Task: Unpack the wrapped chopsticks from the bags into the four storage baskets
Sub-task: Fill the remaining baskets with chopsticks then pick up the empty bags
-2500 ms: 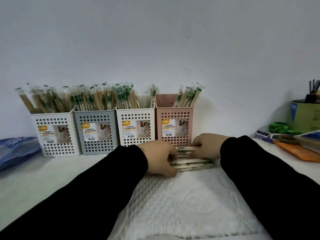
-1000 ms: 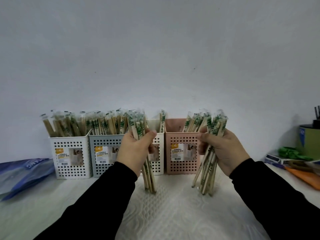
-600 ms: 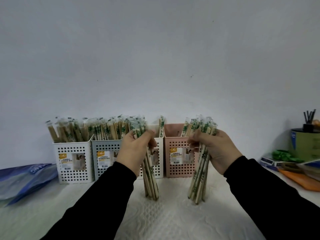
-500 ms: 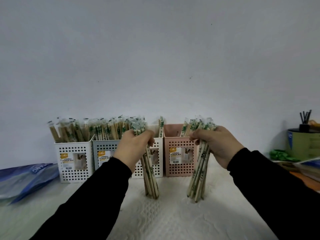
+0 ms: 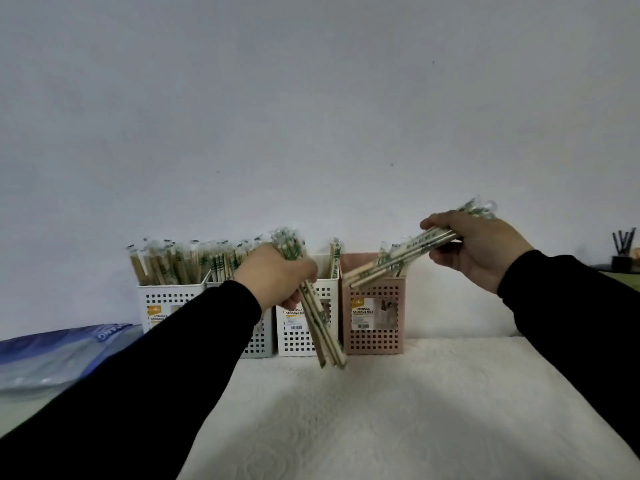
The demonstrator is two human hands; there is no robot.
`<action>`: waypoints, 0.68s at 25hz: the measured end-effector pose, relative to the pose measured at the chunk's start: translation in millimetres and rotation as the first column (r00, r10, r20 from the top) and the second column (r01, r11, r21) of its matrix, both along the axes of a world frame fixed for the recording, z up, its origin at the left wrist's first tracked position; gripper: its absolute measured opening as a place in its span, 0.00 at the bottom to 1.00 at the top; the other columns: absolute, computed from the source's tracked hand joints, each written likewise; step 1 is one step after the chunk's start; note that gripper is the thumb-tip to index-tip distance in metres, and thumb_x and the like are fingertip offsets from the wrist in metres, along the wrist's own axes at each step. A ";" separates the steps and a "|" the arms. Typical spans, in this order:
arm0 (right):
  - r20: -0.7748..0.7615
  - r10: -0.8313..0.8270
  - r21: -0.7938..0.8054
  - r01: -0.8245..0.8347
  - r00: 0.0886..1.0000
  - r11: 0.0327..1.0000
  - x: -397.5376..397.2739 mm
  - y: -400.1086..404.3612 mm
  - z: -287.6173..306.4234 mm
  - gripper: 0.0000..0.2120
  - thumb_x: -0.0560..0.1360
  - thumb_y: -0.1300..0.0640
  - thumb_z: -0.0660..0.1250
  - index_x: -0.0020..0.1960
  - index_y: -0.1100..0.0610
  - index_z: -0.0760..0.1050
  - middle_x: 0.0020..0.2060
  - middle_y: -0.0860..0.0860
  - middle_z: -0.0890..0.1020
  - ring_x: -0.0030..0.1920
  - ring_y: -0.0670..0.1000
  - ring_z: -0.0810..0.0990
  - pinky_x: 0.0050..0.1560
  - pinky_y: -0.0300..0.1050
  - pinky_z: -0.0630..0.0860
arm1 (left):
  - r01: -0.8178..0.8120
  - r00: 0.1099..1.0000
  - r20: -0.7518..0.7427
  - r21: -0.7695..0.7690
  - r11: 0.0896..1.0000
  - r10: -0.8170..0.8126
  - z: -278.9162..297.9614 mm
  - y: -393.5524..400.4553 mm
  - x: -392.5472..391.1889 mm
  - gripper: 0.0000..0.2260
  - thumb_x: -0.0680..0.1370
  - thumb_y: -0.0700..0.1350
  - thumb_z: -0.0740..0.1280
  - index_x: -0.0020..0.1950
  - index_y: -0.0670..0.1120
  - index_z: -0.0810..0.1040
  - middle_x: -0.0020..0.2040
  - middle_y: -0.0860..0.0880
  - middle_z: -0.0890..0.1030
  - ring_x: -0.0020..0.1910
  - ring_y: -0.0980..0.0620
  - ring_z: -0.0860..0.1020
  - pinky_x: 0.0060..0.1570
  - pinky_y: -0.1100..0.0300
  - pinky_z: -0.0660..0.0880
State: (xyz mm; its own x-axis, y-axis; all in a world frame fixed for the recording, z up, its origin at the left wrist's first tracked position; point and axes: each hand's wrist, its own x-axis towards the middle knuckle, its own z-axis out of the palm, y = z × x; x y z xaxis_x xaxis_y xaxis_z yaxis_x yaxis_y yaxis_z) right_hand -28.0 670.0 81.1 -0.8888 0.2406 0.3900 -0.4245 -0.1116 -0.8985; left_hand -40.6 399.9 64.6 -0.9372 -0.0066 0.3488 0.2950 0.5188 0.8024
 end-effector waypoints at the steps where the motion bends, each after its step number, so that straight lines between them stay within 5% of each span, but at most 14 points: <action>1: -0.024 0.000 -0.065 -0.002 1.000 0.998 -9.7 3.7 0.9 0.07 0.74 0.60 0.68 0.41 0.62 0.80 0.36 0.56 0.80 0.28 0.53 0.75 0.27 0.38 0.77 | 0.019 0.999 -0.033 0.058 0.998 -0.017 7.1 -0.4 -1.2 0.10 0.72 0.44 0.72 0.42 0.36 0.82 0.26 0.46 0.80 0.23 0.52 0.76 0.29 0.61 0.76; 8: -0.027 -0.084 -0.067 0.082 0.996 0.994 -77.0 18.3 -9.4 0.05 0.72 0.60 0.71 0.42 0.63 0.81 0.37 0.59 0.79 0.28 0.55 0.74 0.27 0.40 0.77 | 0.082 0.934 -0.357 0.269 0.960 0.021 74.6 28.3 -23.7 0.11 0.72 0.42 0.71 0.42 0.33 0.82 0.25 0.43 0.78 0.21 0.49 0.75 0.27 0.61 0.76; 12: -0.027 -0.132 0.075 0.134 0.991 0.988 -98.2 15.5 -12.5 0.11 0.69 0.57 0.72 0.45 0.66 0.82 0.34 0.60 0.79 0.25 0.54 0.73 0.24 0.40 0.72 | 0.021 0.935 -0.353 0.128 0.992 0.025 80.2 60.1 -57.5 0.12 0.72 0.43 0.69 0.43 0.32 0.81 0.22 0.45 0.77 0.21 0.48 0.76 0.29 0.56 0.80; 17: -0.026 -0.235 0.323 0.231 0.972 0.918 -111.1 7.4 -15.8 0.15 0.67 0.53 0.73 0.47 0.63 0.82 0.35 0.59 0.80 0.32 0.55 0.71 0.26 0.42 0.65 | -0.026 0.975 -0.222 -0.151 0.988 -0.009 54.8 87.0 -98.2 0.11 0.73 0.47 0.69 0.41 0.39 0.81 0.27 0.45 0.82 0.24 0.49 0.80 0.39 0.56 0.83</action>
